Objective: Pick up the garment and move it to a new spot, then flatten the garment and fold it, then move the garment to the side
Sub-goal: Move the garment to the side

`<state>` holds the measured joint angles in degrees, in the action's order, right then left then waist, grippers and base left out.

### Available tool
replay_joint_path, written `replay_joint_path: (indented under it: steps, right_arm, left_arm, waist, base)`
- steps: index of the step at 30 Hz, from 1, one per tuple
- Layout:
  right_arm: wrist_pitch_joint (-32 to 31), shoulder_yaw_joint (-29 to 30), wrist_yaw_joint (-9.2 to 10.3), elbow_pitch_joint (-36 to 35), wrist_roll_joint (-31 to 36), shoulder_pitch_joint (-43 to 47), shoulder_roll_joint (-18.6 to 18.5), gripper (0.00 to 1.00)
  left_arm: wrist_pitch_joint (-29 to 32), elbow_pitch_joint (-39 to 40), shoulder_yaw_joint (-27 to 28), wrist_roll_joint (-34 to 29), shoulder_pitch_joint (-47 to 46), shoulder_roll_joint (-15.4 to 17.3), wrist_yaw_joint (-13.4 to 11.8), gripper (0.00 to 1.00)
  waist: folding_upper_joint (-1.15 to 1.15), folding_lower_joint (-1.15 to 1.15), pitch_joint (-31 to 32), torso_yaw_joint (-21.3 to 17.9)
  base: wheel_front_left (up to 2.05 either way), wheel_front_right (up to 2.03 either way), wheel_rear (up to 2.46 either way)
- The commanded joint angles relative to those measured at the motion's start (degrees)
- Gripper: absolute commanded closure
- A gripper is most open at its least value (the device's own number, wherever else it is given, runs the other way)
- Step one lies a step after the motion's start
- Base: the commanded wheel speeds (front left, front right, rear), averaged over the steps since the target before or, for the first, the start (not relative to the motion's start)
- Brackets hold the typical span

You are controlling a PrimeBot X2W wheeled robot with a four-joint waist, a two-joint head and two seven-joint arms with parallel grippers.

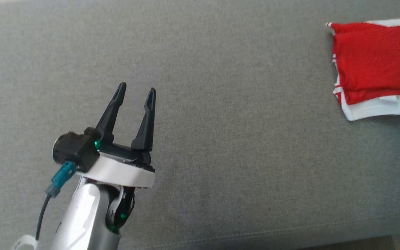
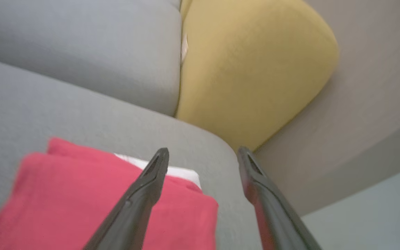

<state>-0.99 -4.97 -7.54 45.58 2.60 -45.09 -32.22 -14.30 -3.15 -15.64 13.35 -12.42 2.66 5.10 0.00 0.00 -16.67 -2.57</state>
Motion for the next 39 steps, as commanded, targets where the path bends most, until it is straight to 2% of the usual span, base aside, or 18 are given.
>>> replay_joint_path:
  steps: [1, 7, 15, 19, 23, 28, 35, 39]
  right_arm:
    - [0.84, 0.29, 0.05, -4.28, -0.32, 1.25, 1.60, 0.00]
    - [2.09, 0.90, 0.05, -12.75, -5.36, 5.63, 10.80, 0.00]
    - [5.22, 3.42, 0.05, -25.46, -10.66, 18.44, 23.03, 0.00]
    - [7.84, 3.54, 0.05, -28.53, -11.54, 25.19, 27.16, 0.00]
    - [10.37, 4.13, 0.05, -29.52, -12.37, 30.61, 29.01, 0.00]
    - [12.65, 3.51, 0.05, -29.04, -15.06, 35.49, 29.31, 0.00]
    - [14.35, 2.11, 0.05, -28.98, -15.93, 37.87, 29.33, 0.00]
    - [14.80, 2.24, 0.05, -29.09, -13.93, 38.00, 29.33, 0.00]
  left_arm:
    - [-0.70, 1.81, 2.39, 0.81, -0.34, 0.21, 0.00, 0.00]
    - [-0.70, 2.10, 3.56, 1.79, 1.71, 0.21, -0.72, 0.00]
    - [-0.70, 2.47, 4.53, 1.64, 4.85, 0.21, -1.57, 0.00]
    - [-0.70, 1.99, 4.82, 1.54, 6.97, 0.21, -1.63, 0.00]
    - [-0.70, 1.67, 5.49, 1.57, 9.01, 0.21, -2.33, 0.00]
    - [-0.70, 0.78, 5.62, 1.82, 10.99, 0.21, -2.75, 0.00]
    - [-0.70, -0.16, 7.13, 2.11, 11.96, 0.21, -4.10, 0.00]
    - [-0.70, -0.01, 7.72, 3.82, 12.12, 0.21, -3.65, 0.00]
  waist:
    - [0.00, 0.00, 2.70, 0.08]
    - [0.00, 0.00, 7.71, 0.38]
    - [0.00, 0.00, 12.95, 1.69]
    - [0.00, 0.00, 15.03, 2.20]
    - [0.00, 0.00, 16.29, 2.45]
    - [0.00, 0.00, 16.98, 2.63]
    - [0.00, 0.00, 17.32, 2.53]
    - [0.00, 0.00, 17.40, 2.45]
  base:
    - [0.00, 0.00, 0.00]
    - [0.00, 0.00, 0.00]
    - [0.00, 0.00, 0.00]
    - [0.00, 0.00, 0.00]
    - [0.00, 0.00, 0.00]
    - [0.00, 0.00, 0.00]
    - [0.00, 0.00, 0.00]
    - [0.00, 0.00, 0.00]
